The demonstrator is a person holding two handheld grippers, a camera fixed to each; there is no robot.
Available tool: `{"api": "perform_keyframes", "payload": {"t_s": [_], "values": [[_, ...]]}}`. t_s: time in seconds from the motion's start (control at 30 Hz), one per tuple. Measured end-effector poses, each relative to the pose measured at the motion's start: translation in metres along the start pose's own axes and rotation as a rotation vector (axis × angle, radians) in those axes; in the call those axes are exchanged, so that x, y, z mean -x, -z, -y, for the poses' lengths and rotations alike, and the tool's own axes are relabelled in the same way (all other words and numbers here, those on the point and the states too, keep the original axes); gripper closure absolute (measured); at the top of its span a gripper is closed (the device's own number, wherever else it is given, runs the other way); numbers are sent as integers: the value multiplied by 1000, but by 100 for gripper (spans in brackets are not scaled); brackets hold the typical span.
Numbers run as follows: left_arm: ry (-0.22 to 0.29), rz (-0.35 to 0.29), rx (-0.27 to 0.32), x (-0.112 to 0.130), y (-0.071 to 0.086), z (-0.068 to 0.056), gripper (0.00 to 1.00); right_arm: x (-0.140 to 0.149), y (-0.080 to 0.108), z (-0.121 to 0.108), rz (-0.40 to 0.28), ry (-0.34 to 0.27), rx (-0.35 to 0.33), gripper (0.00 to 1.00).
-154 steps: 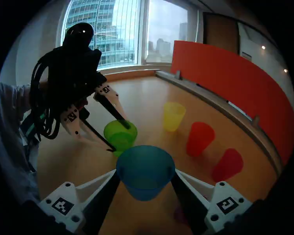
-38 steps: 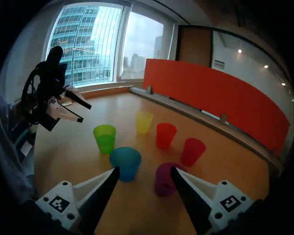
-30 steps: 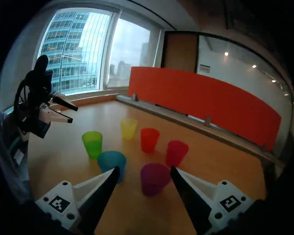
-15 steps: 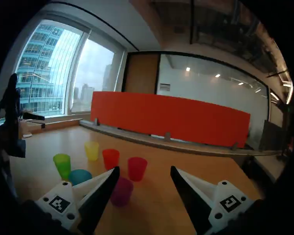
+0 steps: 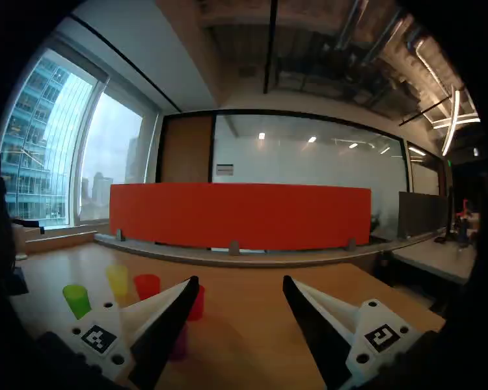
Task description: Pour water
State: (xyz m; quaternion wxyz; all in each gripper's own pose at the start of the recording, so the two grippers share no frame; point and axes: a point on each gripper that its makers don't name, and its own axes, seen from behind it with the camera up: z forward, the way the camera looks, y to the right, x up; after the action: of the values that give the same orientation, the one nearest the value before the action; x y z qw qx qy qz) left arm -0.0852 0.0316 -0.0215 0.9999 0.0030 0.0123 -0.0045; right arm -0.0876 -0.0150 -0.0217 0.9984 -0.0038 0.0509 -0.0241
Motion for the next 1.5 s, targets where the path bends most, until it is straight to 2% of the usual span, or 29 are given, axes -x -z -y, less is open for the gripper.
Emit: {"api": "perform_keyframes", "payload": {"t_s": [0.2,0.57,0.87,1.17,1.5], "values": [[-13,-27,-17,-6,-2,3,1,3,0,-6,-9,-12,33,0],[-28,-50,-37,-3,-7,1,0,0,-1,1,-15,-12,32,0],[-26,-57,-31,12,-14,-1,0,-2,-2,0,-25,-17,46,0],[6,-48,-39,37,-19,0,1,2,-4,-7,-20,-39,63,0],[18,-38,-51,59,-23,7,1,10,-6,-3,-6,-59,58,0]]}}
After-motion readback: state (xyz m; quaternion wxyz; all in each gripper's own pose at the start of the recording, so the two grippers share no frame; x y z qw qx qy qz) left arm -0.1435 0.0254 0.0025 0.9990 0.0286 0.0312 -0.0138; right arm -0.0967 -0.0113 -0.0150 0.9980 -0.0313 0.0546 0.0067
